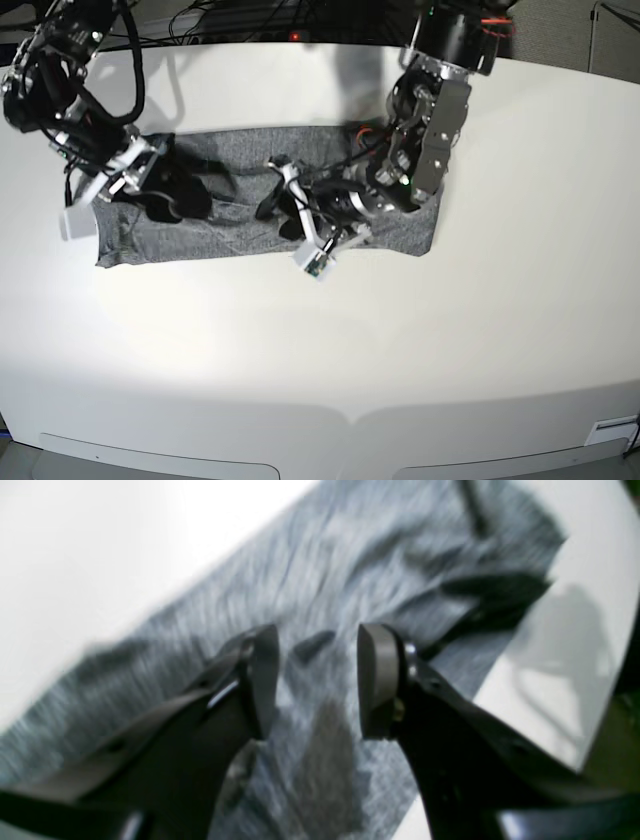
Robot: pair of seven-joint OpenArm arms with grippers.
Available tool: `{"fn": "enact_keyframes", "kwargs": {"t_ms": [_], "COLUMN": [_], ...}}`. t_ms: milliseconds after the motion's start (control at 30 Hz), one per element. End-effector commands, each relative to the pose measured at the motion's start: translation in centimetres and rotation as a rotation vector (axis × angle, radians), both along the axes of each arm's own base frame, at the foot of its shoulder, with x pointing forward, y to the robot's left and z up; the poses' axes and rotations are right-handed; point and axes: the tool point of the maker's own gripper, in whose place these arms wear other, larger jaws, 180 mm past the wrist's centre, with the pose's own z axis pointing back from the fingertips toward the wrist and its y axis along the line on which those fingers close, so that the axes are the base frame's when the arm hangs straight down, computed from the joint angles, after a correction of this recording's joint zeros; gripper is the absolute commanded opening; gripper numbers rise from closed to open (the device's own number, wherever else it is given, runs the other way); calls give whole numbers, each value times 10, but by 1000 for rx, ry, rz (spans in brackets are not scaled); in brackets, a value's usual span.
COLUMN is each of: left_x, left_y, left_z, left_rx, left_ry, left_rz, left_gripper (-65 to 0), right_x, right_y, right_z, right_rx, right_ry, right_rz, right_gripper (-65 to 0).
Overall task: Fold the T-shirt properly
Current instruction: 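Lower the folded end onto the strip middle and move the right gripper inward, then grasp the folded strip end with the left gripper near the middle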
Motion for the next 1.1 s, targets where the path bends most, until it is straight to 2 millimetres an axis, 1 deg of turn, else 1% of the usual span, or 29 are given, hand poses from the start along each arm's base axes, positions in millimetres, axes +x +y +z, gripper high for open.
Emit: {"fn": "enact_keyframes", "kwargs": {"t_ms": [0,167,233,333,433,533,633,700,833,933,1000,1067], "left_x": [14,35,41,50,55,57,56,53,40,28,20,15], "left_y": [-6,-5,-6,-5,-6,-6,-11,-17,-33,-47,-56,-61], "left_z": [24,54,63,73,79,83,85,87,86,86,85,81], "left_rx": [-37,-46,-48,-49,-49,-55,-68,-73,-62,-55,-51,-20], "left_ry": [-58,-147,-173,-200,-218,-227,-229,-237,-248,-255,-259,-272], "left_rz": [1,3,2,2,2,3,-3,-19,-81,-135,-170,-198], "left_gripper": [-401,-400,-382,-351,-322,-319,-319,-319,-319,-319,-319,-319], "right_x": [7,12,12,12,16,23,26,29,41,51,54,52], "right_y": [-6,-42,-59,-84,-104,-133,-168,-187,-215,-226,-226,-221], "right_z": [11,10,7,5,3,-9,-28,-39,-52,-68,-87,-109], "right_rx": [-37,-226,-315,-422,-479,-531,-567,-559,-498,-424,-368,-324], "right_ry": [-45,-18,6,35,43,57,100,130,173,226,284,355], "right_rz": [-2,-9,-21,-51,-96,-183,-258,-291,-350,-383,-389,-379], "right_gripper": [-294,-294,-294,-294,-294,-294,-294,-294,-294,-294,-294,-294]}}
